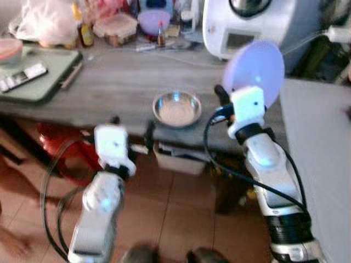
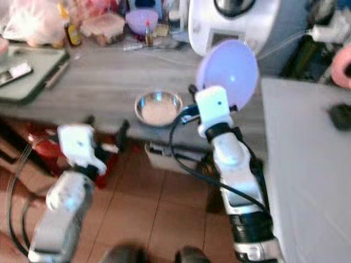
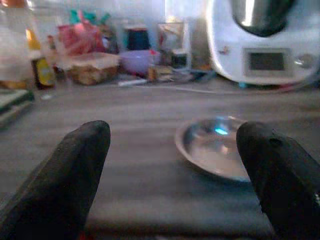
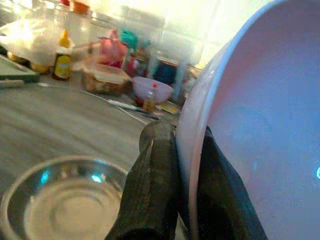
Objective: Setting the table
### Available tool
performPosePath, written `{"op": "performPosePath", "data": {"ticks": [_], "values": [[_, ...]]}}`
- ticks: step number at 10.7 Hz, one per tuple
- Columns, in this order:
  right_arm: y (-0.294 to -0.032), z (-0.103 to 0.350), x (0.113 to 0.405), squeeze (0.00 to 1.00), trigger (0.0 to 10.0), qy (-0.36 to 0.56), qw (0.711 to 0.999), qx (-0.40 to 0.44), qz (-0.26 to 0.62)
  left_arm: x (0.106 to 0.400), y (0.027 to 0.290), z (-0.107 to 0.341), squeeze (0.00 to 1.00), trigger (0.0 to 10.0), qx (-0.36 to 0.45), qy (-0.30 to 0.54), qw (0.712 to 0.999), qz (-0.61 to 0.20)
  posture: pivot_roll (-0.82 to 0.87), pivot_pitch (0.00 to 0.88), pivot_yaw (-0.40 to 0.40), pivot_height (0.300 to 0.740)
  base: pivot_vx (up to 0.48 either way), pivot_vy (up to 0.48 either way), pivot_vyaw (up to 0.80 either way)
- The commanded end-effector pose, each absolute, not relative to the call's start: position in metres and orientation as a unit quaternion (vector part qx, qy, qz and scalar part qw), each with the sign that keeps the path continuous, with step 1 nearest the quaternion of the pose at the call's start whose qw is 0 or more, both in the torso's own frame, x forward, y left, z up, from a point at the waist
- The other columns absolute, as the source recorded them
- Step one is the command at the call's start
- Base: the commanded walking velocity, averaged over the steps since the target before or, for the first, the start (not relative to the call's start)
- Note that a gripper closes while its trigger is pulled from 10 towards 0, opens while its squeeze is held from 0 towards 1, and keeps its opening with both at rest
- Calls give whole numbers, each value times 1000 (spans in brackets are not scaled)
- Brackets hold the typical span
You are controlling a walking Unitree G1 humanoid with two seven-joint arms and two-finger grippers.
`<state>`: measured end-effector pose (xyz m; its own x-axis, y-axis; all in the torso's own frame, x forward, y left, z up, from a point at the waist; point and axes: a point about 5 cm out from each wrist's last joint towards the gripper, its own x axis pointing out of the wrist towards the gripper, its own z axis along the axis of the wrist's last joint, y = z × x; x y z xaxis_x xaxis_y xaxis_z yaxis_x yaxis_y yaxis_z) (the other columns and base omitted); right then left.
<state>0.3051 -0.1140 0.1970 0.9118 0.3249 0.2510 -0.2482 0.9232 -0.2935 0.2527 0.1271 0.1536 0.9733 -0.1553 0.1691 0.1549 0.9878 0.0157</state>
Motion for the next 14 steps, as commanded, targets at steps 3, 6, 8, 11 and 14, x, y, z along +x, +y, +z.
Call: {"op": "performPosePath", "data": {"ticks": [3, 6, 8, 11, 14], "values": [[-107, 194, 298, 0, 10000, -151, 967, -124, 162, 251, 133, 145, 0, 10000, 6, -63, 995, -75, 21, 100, 47, 740, 336, 335, 0], [-105, 192, 300, 0, 10000, -149, 966, -125, 168, 252, 138, 149, 0, 10000, 8, -76, 995, -59, 29, 93, 48, 740, 0, 268, 0], [-97, 189, 301, 0, 10000, -137, 961, -112, 215, 245, 149, 143, 0, 10000, 27, -65, 997, -39, 38, 91, 56, 740, 0, 0, 0], [-74, 198, 307, 0, 10000, -149, 919, -136, 339, 239, 162, 136, 0, 10000, 45, -39, 998, 17, 72, 122, 51, 740, 0, 0, 0], [-59, 203, 333, 0, 10000, -124, 902, -163, 379, 224, 168, 135, 0, 10000, 56, -24, 998, 21, 125, 161, 52, 740, 0, 0, 0]]}}
